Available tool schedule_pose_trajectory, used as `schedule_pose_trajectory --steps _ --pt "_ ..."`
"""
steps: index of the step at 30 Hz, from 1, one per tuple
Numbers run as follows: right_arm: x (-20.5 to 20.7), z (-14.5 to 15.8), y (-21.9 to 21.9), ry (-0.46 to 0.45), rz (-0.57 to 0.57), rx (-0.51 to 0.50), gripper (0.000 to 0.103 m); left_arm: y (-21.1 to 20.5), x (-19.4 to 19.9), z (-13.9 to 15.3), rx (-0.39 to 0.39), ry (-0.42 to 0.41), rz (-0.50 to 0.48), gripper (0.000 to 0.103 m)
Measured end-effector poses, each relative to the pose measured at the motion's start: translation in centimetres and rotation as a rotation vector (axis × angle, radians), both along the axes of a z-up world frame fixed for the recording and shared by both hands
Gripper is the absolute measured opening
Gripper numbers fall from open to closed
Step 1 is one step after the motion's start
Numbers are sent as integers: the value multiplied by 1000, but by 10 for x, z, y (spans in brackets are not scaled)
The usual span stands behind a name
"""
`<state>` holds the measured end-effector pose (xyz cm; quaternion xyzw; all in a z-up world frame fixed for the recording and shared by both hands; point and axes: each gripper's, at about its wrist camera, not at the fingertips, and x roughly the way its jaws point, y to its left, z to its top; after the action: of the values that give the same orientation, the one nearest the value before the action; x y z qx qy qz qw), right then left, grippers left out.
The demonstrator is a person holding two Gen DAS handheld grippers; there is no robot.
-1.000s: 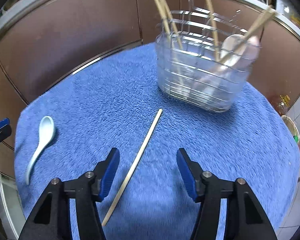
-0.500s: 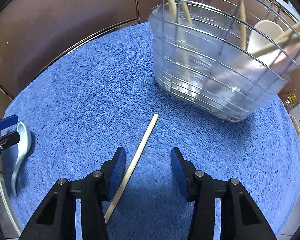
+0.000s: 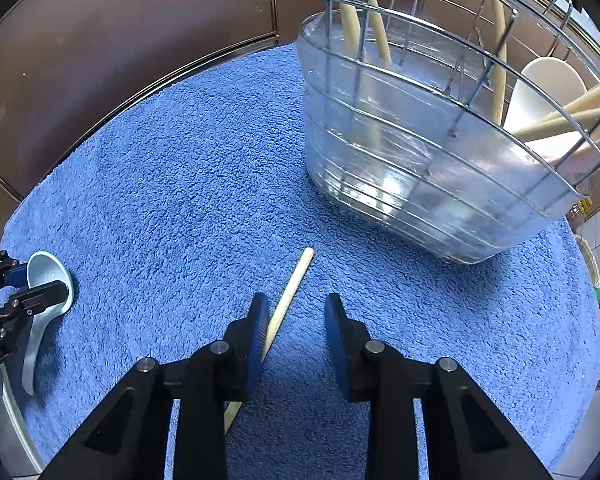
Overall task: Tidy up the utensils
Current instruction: 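Close the left tool on the white spoon while the right tool grips the last chopstick, then carry the white spoon and chopstick up over the wire holder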
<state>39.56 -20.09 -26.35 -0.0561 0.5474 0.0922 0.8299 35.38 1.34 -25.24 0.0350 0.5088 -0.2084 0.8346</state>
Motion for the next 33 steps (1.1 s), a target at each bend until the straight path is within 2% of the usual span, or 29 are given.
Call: schedule_pose_trajectory --steps 2,6,14,22,28,33 --pt "-3 1 1 -4 9 17 13 -1 0 0 8 -5 3 26" --pt "-19 4 2 -25 19 30 7 -6 0 -1 21 -6 21 25" --pt "-49 20 3 -87 51 65 6 -2 -1 2 -39 -3 96 10" --pt "-106 53 4 -198 109 30 6 0 -22 16 -71 -70 160 9" --pt "-153 81 -2 -273 119 31 6 -5 -47 42 -111 -144 183 9" --pt "-173 100 2 -338 127 16 6 -12 -67 62 -154 -192 185 9"
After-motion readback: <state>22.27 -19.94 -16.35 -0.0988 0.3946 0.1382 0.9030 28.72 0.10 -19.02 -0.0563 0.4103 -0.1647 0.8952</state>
